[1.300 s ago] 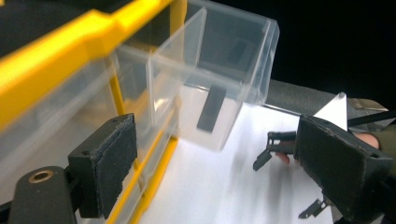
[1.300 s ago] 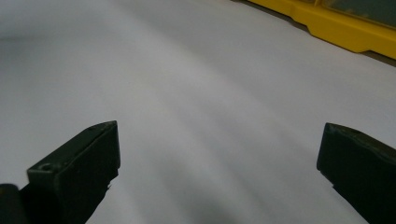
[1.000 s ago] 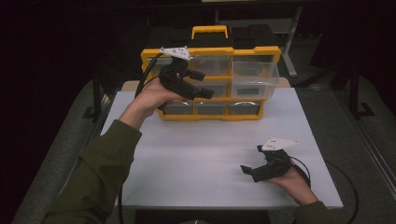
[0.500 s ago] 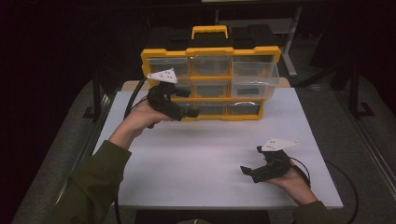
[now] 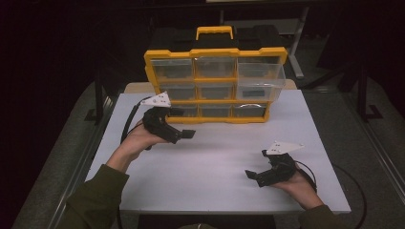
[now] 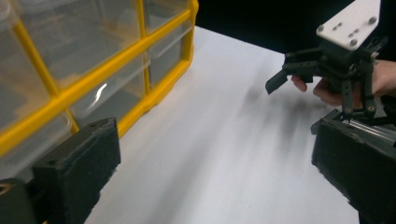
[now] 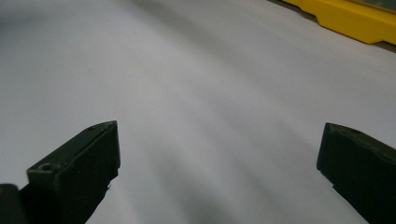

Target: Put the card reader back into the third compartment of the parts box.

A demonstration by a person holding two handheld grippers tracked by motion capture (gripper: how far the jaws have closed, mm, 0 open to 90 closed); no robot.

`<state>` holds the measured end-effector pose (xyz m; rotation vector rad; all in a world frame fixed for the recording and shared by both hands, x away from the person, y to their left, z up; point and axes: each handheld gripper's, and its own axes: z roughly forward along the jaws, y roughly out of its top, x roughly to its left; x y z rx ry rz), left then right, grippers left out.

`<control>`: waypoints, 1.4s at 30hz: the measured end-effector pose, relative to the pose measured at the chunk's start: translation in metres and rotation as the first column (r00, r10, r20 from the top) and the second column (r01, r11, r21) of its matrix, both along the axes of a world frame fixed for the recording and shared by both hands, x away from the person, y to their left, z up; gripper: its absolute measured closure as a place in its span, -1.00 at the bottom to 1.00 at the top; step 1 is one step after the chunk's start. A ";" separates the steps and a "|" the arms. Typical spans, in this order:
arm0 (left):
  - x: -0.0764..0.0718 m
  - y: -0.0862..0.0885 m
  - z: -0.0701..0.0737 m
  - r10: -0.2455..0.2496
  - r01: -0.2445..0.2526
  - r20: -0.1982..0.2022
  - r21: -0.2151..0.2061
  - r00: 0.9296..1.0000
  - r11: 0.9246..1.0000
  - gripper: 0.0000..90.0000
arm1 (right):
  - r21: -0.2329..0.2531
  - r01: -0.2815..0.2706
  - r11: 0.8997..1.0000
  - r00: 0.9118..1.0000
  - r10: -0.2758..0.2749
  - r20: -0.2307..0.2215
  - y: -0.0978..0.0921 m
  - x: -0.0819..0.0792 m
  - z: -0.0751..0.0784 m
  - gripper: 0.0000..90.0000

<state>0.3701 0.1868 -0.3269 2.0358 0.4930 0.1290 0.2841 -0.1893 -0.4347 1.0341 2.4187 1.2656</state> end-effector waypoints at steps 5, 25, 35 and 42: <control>-0.008 0.010 -0.016 0.019 -0.019 -0.007 0.013 1.000 1.000 -1.00 | -0.005 -0.001 1.000 1.000 0.001 -0.001 0.000 0.000 0.000 -1.00; -0.034 0.050 -0.063 0.099 -0.099 -0.020 0.017 0.995 0.995 -1.00 | -0.008 -0.001 1.000 1.000 0.001 0.001 -0.001 0.000 0.000 -1.00; -0.046 0.063 -0.074 0.128 -0.128 0.007 0.016 0.992 0.992 -1.00 | -0.004 -0.003 1.000 1.000 0.003 0.008 -0.001 0.000 0.000 -1.00; -0.056 0.073 -0.085 0.144 -0.144 0.000 0.010 0.990 0.989 -1.00 | -0.008 0.001 1.000 1.000 -0.001 0.008 -0.001 0.000 0.000 -1.00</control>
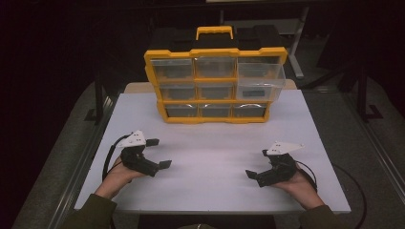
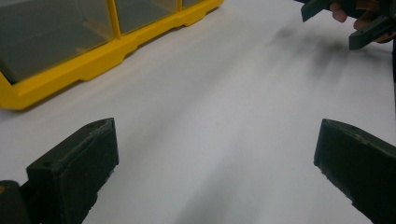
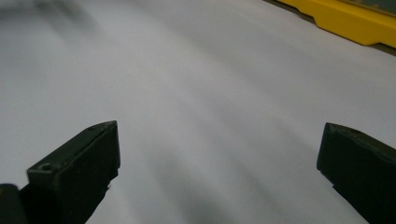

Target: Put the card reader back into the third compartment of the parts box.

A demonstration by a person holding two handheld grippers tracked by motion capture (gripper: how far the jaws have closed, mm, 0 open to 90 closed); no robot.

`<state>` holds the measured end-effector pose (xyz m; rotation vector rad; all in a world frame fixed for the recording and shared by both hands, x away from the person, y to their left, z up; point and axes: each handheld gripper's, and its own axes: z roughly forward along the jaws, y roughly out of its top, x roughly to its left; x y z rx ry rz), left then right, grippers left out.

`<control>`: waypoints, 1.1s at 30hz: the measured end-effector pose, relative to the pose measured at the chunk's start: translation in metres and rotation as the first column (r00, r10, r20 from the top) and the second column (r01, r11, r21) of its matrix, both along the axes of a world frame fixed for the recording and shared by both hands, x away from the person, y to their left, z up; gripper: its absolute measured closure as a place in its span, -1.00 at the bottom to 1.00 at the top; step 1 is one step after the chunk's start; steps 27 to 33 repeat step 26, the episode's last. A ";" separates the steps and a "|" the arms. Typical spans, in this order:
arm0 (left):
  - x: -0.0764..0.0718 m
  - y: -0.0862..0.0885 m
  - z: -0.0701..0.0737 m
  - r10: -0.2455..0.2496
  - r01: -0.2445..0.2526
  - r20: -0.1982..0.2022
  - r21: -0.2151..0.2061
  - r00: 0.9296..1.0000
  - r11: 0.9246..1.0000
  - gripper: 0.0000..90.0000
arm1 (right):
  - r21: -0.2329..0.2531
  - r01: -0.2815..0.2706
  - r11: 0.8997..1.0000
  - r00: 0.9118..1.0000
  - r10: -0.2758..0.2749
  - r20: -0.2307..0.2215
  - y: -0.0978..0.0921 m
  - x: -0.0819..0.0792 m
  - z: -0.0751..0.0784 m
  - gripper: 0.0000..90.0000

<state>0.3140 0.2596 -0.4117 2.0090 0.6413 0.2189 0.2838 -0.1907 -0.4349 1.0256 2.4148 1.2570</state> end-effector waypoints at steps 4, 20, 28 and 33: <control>-0.006 0.006 -0.006 0.013 -0.013 -0.006 -0.002 1.000 1.000 -1.00 | -0.002 -0.004 1.000 1.000 0.004 0.003 -0.001 0.000 0.000 -1.00; -0.019 0.017 -0.028 0.041 -0.041 -0.012 0.044 0.999 0.998 -1.00 | -0.010 -0.011 1.000 1.000 0.011 -0.001 0.001 0.000 -0.002 -1.00; -0.019 0.018 -0.027 0.045 -0.044 -0.015 0.032 0.999 0.999 -1.00 | -0.012 -0.013 1.000 1.000 0.013 -0.001 0.001 0.000 -0.003 -1.00; -0.019 0.018 -0.027 0.045 -0.044 -0.015 0.032 0.999 0.999 -1.00 | -0.012 -0.013 1.000 1.000 0.013 -0.001 0.001 0.000 -0.003 -1.00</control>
